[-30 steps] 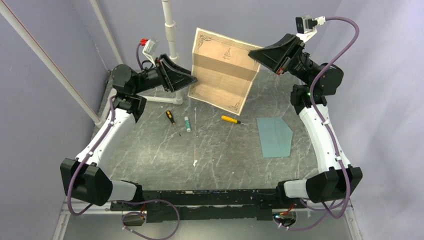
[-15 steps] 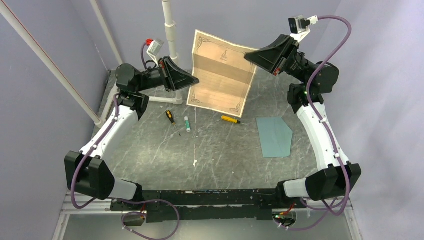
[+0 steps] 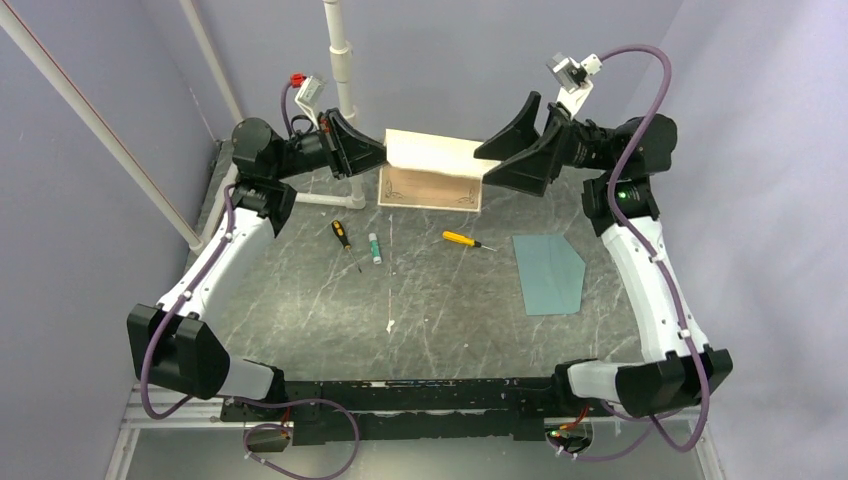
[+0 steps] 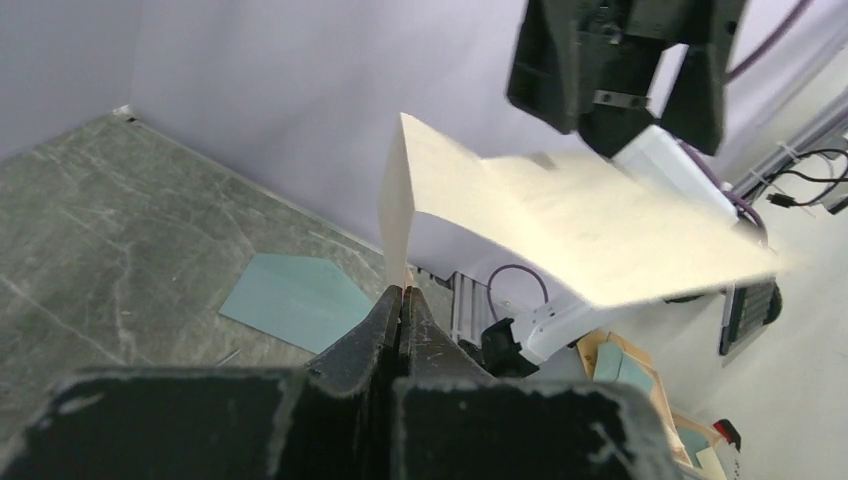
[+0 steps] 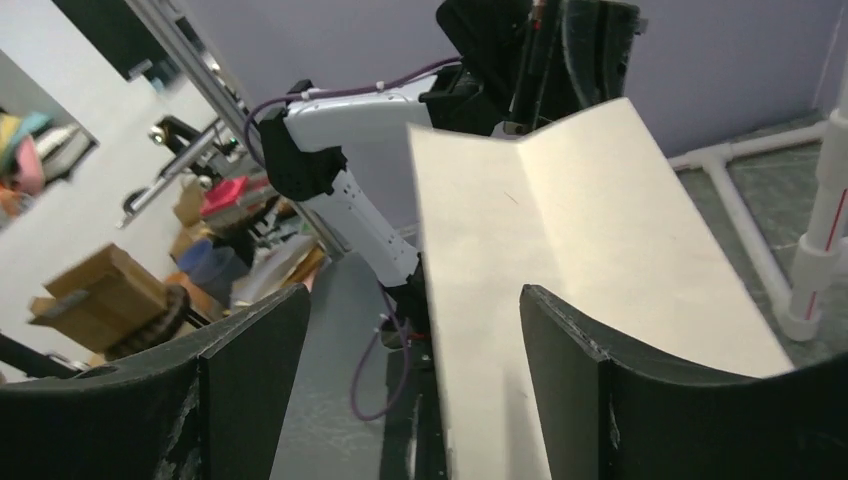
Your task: Place the letter into the envelope and seal it
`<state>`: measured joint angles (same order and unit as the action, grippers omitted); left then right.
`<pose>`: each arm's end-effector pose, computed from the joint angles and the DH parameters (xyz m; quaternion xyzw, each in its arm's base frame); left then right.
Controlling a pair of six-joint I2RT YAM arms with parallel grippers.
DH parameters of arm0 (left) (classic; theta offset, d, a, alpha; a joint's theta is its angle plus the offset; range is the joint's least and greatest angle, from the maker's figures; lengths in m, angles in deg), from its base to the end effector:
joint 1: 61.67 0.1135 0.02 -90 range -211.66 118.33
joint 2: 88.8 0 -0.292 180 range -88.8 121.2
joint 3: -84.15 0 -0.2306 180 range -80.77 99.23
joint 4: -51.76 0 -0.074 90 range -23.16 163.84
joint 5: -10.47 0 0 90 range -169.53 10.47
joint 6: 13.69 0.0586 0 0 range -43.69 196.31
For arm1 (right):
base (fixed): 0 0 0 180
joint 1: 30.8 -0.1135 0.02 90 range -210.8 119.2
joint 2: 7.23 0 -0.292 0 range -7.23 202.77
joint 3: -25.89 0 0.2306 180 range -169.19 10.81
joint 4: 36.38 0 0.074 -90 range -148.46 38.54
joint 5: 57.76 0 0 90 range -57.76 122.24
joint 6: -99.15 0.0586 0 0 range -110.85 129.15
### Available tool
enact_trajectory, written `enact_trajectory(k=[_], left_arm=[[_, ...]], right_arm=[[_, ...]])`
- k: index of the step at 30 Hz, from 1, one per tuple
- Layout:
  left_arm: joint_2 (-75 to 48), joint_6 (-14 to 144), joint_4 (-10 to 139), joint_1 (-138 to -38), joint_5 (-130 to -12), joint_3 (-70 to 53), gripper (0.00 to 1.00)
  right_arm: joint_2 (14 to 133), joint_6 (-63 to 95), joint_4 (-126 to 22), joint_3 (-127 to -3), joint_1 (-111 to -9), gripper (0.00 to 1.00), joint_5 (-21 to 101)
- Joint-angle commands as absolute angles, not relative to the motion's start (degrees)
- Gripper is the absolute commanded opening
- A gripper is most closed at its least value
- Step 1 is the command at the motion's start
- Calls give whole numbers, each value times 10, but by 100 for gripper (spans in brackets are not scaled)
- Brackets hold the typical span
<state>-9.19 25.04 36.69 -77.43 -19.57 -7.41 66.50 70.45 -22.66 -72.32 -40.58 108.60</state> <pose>0.2650 -0.1275 0.4780 0.2548 0.5776 -0.6281 0.4549 0.2042 0.0930 0.5437 -0.3516 0.5509 0.6307 0.4184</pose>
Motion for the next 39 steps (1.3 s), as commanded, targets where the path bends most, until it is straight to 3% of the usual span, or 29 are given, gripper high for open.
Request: enact_trajectory(k=[1, 6, 12, 14, 16, 21, 25, 27, 31, 36, 39], left_arm=[[-114, 321, 410, -771, -217, -49, 3], [-117, 387, 462, -771, -209, -34, 2], [-133, 440, 484, -772, -168, -40, 2], [-137, 453, 498, -772, -154, -41, 3], [-143, 465, 522, -772, -149, -40, 2], [-151, 463, 524, -772, -112, -51, 2], [-152, 472, 548, -772, -85, -46, 2], [-153, 479, 556, -772, -75, -46, 2], [-155, 506, 594, -772, -70, -36, 2], [-152, 540, 642, -772, -61, -16, 2], [-151, 546, 649, -772, -55, -11, 3]], right_arm=[[624, 499, -413, -776, -407, 81, 1094], [633, 540, -370, -765, -408, 81, 1030], [647, 338, -582, -791, -438, 79, 898], [663, 284, -633, -810, -455, 64, 886], [695, 226, -707, -856, -479, 58, 882], [748, 98, -877, -942, -558, 62, 830], [783, 46, -955, -983, -571, 60, 849], [793, 27, -980, -994, -576, 54, 857], [792, -5, -1011, -988, -577, 30, 868], [784, -31, -1034, -980, -577, 18, 860], [784, -28, -1035, -979, -576, 4, 871]])
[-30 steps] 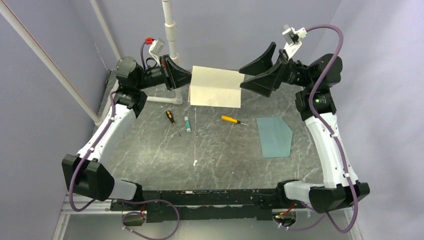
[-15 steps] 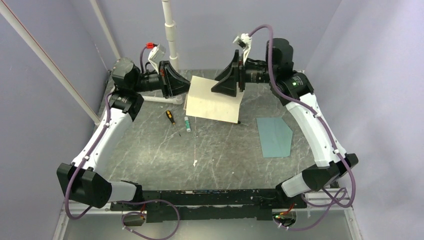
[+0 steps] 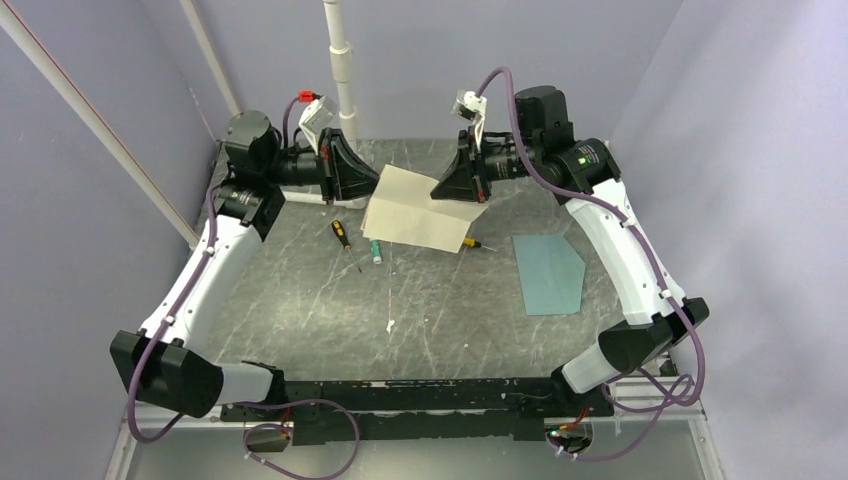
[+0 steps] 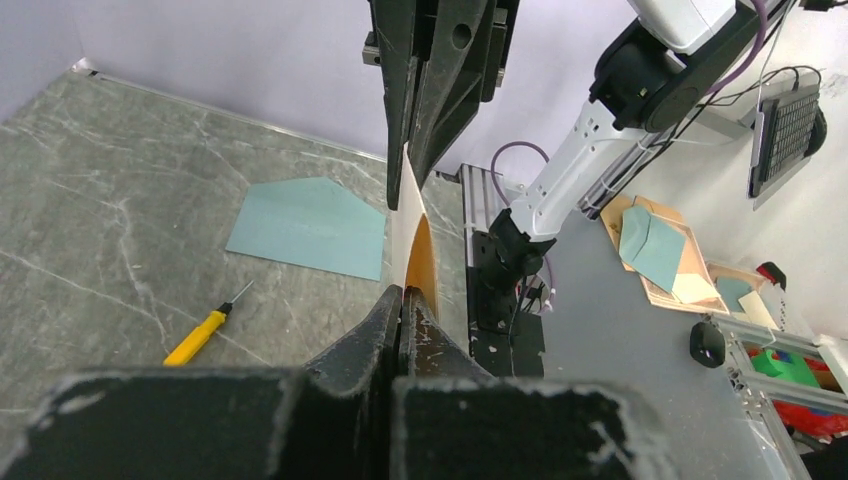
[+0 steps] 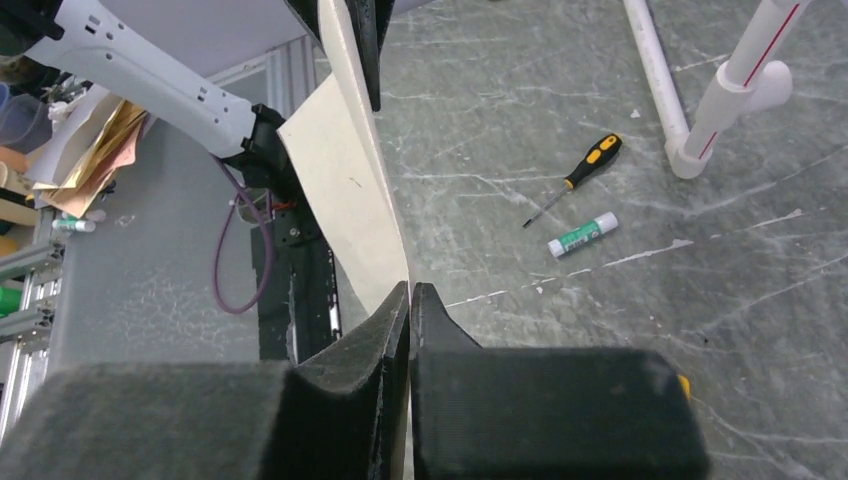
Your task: Place the letter into the envelope and seal it
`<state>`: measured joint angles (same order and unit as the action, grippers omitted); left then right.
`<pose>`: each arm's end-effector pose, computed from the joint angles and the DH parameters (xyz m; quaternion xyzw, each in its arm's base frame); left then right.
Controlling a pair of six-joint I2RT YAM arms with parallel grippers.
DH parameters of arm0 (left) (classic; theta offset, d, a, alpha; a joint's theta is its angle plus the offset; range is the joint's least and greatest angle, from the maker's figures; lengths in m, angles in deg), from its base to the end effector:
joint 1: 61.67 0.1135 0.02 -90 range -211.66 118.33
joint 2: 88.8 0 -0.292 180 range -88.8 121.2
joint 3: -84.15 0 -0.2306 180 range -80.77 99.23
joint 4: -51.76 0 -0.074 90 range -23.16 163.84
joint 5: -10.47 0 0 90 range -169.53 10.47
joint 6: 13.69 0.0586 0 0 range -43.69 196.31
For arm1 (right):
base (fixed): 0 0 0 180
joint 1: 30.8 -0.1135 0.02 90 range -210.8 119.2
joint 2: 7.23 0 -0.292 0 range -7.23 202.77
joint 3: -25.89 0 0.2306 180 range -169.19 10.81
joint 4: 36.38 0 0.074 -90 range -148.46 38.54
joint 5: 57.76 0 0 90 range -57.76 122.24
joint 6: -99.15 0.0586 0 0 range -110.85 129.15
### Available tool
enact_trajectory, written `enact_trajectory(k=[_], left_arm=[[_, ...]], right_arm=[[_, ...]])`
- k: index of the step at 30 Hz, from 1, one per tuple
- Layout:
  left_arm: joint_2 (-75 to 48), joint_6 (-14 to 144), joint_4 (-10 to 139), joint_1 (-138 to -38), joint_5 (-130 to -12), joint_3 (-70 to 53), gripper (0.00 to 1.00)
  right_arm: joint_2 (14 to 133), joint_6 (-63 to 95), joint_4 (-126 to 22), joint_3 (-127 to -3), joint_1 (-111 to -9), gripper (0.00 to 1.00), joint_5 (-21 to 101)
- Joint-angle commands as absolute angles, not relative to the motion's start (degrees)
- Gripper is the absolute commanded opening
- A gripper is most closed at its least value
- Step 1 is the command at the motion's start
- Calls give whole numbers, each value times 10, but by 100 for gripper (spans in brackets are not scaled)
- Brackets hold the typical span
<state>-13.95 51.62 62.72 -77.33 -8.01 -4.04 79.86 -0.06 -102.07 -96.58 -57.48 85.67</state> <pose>0.2318 -0.1227 0.4723 0.3902 0.5755 -0.5750 0.4312 0.2355 0.1710 0.4837 -0.4516 0.6682 0.4529 0.3802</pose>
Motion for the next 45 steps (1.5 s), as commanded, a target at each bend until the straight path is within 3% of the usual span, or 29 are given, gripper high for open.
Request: enact_trajectory(k=[1, 5, 6, 9, 11, 14, 17, 21, 26, 33, 38, 45], left_arm=[[-151, 546, 649, -772, -53, -10, 2], [-145, 545, 689, -770, -78, 8, 3], [-140, 562, 741, -768, -107, 26, 9], [-130, 623, 879, -761, -266, 74, 39], [-137, 618, 900, -754, -402, 64, 50], [-155, 587, 889, -737, -509, 36, 68], [-175, 566, 846, -729, -479, 11, 79], [-185, 541, 764, -729, -347, -22, 92], [-178, 470, 624, -729, -203, -54, 93], [-152, 332, 451, -730, -112, -75, 91], [-126, 284, 407, -738, -75, -64, 68], [-122, 338, 473, -751, -75, -44, 40]], right_arm=[[786, -26, -1035, -979, -576, 0, 874], [785, -18, -1029, -979, -577, 0, 864], [782, -15, -1023, -978, -577, 0, 851], [771, 0, -993, -965, -576, 0, 786], [760, 20, -961, -946, -576, 0, 728], [755, 40, -936, -933, -576, 0, 675], [760, 49, -932, -933, -576, 0, 681], [763, 51, -930, -930, -576, 0, 730], [767, 44, -941, -935, -577, 0, 842], [779, 29, -969, -947, -579, 0, 903], [780, 36, -959, -946, -579, 0, 906], [814, 52, -976, -979, -582, 0, 929]])
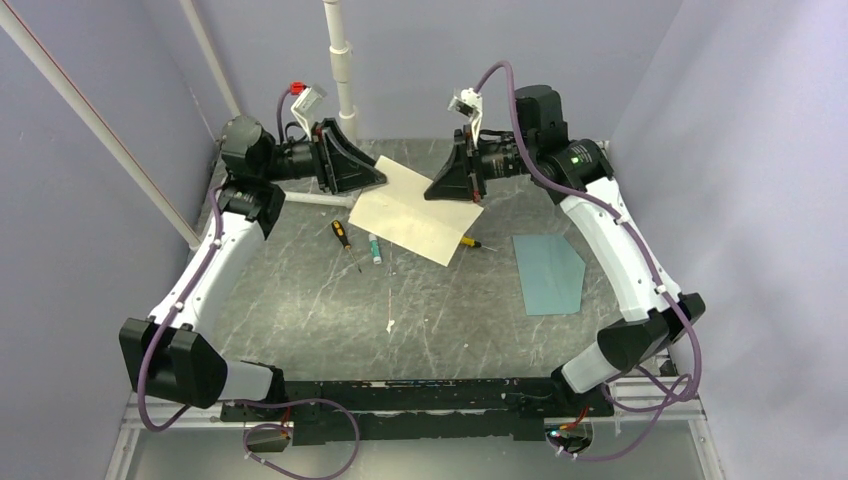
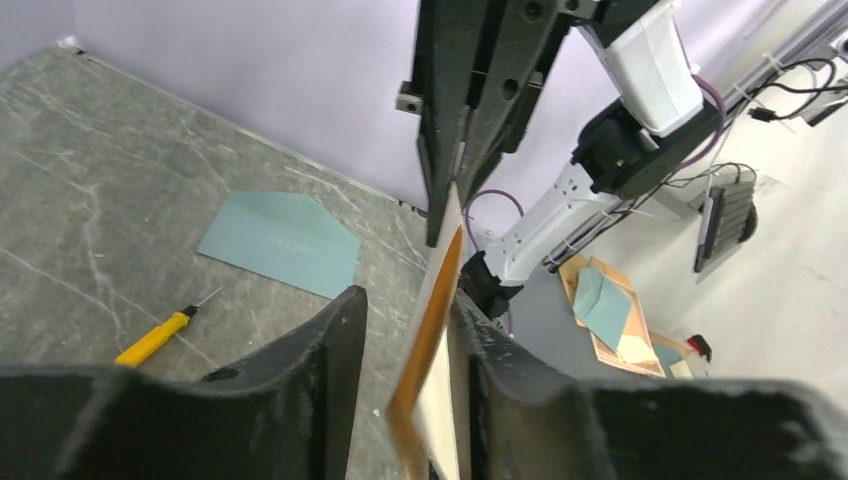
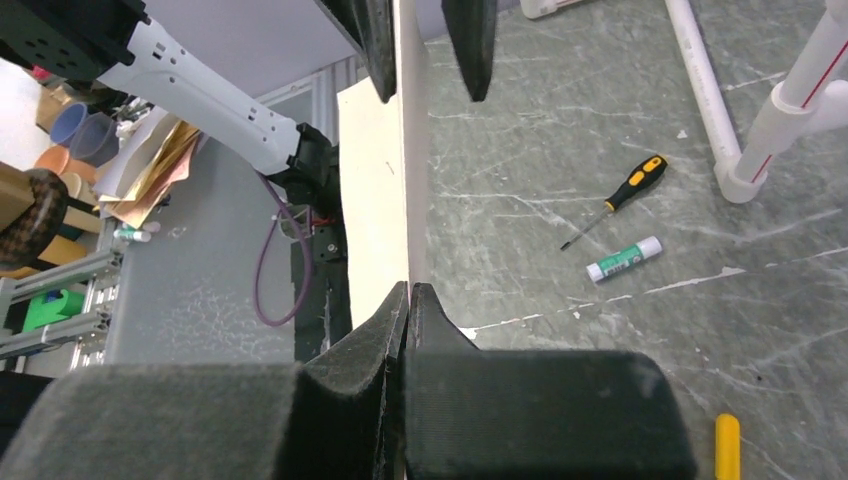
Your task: Place the letter into the envelope and seal it
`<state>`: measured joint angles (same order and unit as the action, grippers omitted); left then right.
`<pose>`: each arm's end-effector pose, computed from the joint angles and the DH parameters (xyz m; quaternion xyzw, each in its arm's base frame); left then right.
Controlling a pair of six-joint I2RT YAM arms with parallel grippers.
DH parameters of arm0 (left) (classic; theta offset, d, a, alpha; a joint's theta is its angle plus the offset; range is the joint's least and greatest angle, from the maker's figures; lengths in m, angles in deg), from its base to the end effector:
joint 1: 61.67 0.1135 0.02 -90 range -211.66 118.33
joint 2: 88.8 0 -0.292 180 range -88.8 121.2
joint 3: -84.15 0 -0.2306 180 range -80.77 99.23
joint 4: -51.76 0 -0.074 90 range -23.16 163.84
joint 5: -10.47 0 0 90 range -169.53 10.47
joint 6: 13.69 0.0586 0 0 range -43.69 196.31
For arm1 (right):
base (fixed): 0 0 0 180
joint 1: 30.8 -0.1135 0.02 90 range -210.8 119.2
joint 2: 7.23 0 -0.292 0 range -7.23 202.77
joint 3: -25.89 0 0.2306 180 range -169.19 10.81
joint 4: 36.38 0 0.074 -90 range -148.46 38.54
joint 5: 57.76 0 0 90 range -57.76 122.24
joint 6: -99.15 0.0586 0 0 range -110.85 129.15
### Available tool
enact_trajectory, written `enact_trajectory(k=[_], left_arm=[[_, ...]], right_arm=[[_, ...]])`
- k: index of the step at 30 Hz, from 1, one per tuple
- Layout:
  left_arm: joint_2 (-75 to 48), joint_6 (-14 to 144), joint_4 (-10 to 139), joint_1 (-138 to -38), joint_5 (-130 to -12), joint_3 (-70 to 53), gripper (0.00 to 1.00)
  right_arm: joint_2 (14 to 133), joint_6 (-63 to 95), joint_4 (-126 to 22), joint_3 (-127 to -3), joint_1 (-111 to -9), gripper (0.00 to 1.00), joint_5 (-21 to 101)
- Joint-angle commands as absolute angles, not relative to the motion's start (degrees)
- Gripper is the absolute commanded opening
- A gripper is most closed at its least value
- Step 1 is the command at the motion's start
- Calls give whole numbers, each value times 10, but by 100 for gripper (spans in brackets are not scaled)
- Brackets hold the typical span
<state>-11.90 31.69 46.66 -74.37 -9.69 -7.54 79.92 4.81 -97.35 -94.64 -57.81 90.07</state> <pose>0.2515 -0.1131 0.4703 0.3061 0.5978 -0.6156 0.4123 0.2370 0.1765 0.4833 -0.4435 0.6532 0.4946 0.3634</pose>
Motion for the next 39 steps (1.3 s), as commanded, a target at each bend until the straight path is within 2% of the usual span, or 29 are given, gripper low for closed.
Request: enact_trajectory(k=[1, 4, 5, 7, 8, 9, 10, 11, 13, 14, 18, 20, 24, 30, 33, 37, 39], left_arm=[[-122, 340, 476, -752, -75, -43, 33], [-124, 361, 501, -752, -80, -34, 7], [-125, 372, 517, -752, -83, -29, 3], [-130, 397, 548, -752, -87, -24, 3], [-132, 406, 554, -752, -87, -23, 3], [-134, 413, 562, -752, -86, -22, 2], [-136, 418, 566, -752, -86, -23, 2], [-136, 420, 569, -752, -86, -22, 3], [-136, 422, 576, -752, -87, -20, 3], [-134, 421, 582, -752, -86, -18, 7], [-127, 427, 608, -752, -79, -11, 37], [-127, 440, 633, -752, -77, -9, 43], [-128, 484, 699, -752, -78, -10, 36], [-132, 568, 837, -752, -155, 10, 33], [-137, 566, 839, -752, -180, 14, 30], [-130, 511, 795, -752, -190, 12, 20], [-123, 478, 778, -752, -199, 13, 21]], right_arm=[[816, 52, -976, -981, -583, 0, 929], [820, 55, -973, -985, -584, 0, 928], [821, 59, -970, -987, -583, 3, 928], [825, 66, -963, -990, -584, 27, 929], [826, 70, -957, -990, -584, 33, 933], [827, 74, -951, -991, -584, 35, 937], [827, 78, -944, -990, -584, 34, 941], [827, 81, -938, -989, -583, 28, 944], [826, 83, -932, -988, -584, 8, 943], [825, 83, -931, -987, -584, 0, 941], [815, 81, -921, -983, -584, 0, 902], [802, 80, -906, -972, -584, 0, 872], [776, 90, -863, -947, -583, 0, 829], [756, 88, -839, -936, -584, 0, 798], [751, 80, -841, -935, -583, 0, 796], [745, 66, -834, -925, -584, 0, 815], [742, 60, -831, -919, -584, 0, 821]])
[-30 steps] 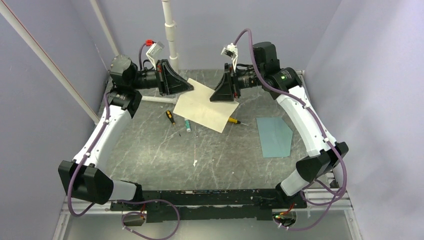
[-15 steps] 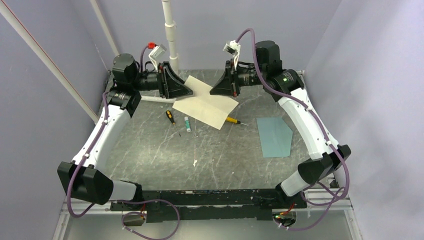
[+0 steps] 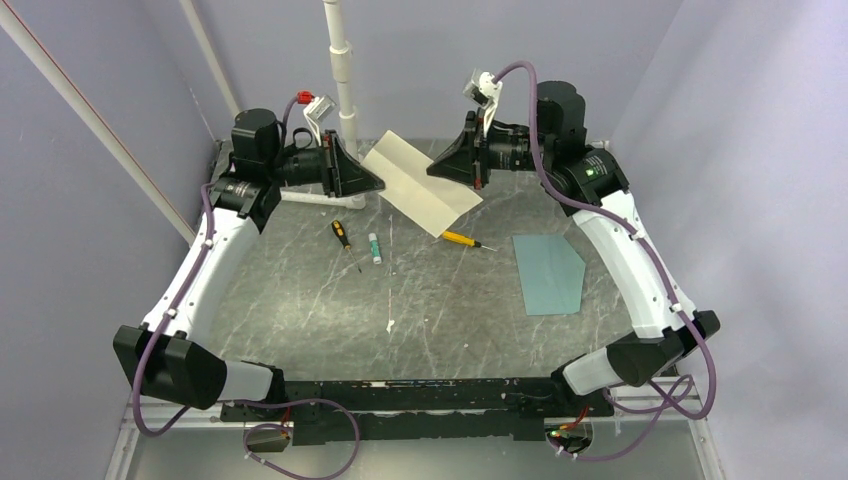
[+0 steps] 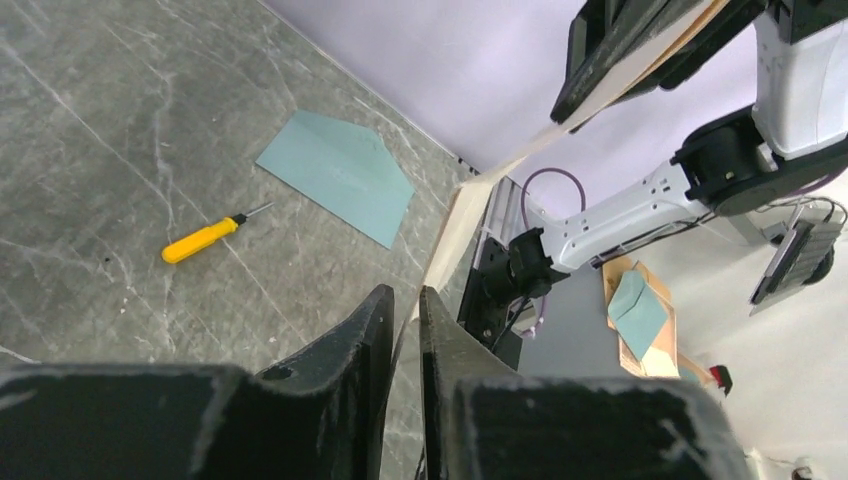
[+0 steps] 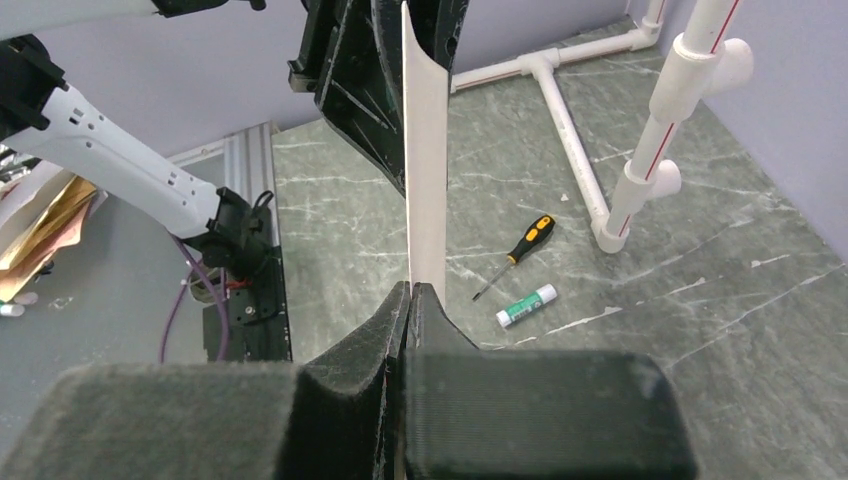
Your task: Place the letter into the envelope and seal it
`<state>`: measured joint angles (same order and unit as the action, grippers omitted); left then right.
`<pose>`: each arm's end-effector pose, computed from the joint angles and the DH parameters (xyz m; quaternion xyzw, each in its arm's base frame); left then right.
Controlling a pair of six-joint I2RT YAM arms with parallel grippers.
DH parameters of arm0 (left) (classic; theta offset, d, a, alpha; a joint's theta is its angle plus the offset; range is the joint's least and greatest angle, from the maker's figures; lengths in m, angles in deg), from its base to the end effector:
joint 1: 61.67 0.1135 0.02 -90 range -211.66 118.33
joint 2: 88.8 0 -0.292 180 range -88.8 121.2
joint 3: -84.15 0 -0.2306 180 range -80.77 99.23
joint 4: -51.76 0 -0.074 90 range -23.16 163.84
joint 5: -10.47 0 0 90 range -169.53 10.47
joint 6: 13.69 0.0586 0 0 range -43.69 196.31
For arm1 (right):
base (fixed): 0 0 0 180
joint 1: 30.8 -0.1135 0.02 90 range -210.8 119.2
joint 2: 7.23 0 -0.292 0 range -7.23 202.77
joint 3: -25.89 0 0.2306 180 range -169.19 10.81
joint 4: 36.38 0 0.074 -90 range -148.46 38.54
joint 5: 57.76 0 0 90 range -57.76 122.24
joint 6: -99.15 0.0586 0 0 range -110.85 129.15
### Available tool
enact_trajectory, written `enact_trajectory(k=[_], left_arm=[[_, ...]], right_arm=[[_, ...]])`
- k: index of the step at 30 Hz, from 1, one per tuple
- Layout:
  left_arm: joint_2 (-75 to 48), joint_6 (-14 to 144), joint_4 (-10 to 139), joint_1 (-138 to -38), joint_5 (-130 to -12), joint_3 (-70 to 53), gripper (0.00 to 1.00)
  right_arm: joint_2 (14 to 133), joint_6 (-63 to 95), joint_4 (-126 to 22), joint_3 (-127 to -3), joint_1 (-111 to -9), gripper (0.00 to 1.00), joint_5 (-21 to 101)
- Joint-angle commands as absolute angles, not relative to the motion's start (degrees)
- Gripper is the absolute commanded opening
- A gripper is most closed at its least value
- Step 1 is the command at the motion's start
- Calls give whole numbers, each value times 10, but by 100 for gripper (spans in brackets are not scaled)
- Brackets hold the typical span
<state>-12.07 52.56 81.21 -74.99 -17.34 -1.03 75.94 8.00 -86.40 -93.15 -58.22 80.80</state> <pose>0.2523 -0.1130 0.4493 0.2657 0.6895 -0.5513 0.3874 0.2296 0.1686 0.5110 -0.4223 0.6344 0.4432 0.4719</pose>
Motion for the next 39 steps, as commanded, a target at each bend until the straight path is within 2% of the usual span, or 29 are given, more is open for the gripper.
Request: enact_trajectory(k=[1, 8, 15, 22, 23, 24, 27, 29, 33, 39], left_arm=[[-119, 459, 775, -752, -204, 15, 25], [-118, 408, 703, -752, -185, -8, 22], [-109, 406, 718, -752, -185, 2, 5], [-107, 396, 708, -752, -179, 5, 2], [-109, 402, 706, -752, -180, 4, 2], [-112, 413, 707, -752, -180, 4, 2], [-123, 459, 724, -752, -188, 7, 2], [-131, 483, 726, -752, -190, 9, 2], [-143, 497, 689, -752, -183, 0, 2], [-168, 539, 611, -752, -139, -36, 2]], right_arm=[[743, 58, -830, -918, -584, 0, 824], [745, 64, -817, -905, -584, 0, 826], [741, 71, -802, -898, -584, 0, 840], [743, 59, -813, -900, -584, 0, 873], [745, 54, -823, -905, -584, 3, 885], [747, 46, -835, -911, -584, 11, 901], [753, 26, -874, -928, -584, 46, 924], [759, 17, -898, -941, -583, 56, 936], [780, 6, -939, -965, -584, 57, 975], [739, 56, -836, -918, -583, 46, 917]])
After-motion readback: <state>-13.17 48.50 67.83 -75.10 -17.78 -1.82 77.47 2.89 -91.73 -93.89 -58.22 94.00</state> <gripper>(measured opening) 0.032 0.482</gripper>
